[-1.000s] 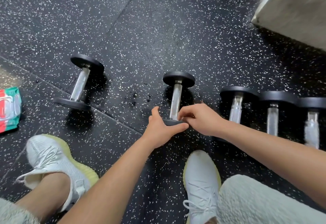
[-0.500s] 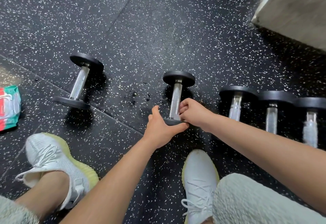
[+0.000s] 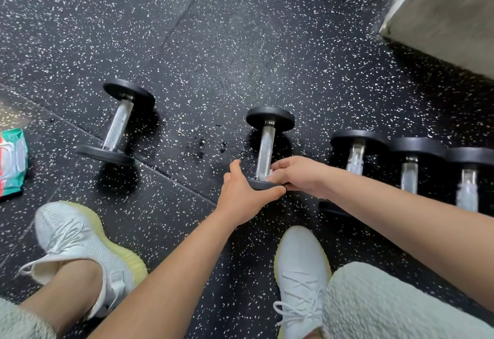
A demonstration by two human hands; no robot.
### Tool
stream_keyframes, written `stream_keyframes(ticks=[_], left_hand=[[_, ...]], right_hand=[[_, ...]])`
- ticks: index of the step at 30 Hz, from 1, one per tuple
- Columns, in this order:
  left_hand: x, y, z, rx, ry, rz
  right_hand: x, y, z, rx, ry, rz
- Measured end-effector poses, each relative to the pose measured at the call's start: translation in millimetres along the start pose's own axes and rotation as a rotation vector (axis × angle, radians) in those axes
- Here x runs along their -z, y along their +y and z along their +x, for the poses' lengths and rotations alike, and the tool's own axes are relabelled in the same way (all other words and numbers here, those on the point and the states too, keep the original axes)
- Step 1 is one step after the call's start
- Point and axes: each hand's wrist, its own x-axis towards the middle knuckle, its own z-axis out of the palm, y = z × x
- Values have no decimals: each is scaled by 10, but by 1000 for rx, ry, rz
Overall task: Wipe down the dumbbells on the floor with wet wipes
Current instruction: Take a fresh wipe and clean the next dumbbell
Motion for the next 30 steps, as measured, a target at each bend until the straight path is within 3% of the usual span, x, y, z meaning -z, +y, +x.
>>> stream_keyframes(ticks=[10,15,20,25,30], left_hand=[[-25,25,-24,4,18,24],[-32,30,-21,10,24,38],[-47,29,-31,13,27,51],[-95,61,-49,-1,72,91],[-146,86,-78,-26,100,119]], right_hand=[[-1,-95,25,-26,-163,145],[-4,-155,31,-75,-139,83],[-4,-236,-8,-150,95,-58],[-193,-201,-82,-70,446,-318],[-305,-301,-126,-122,538,-337]])
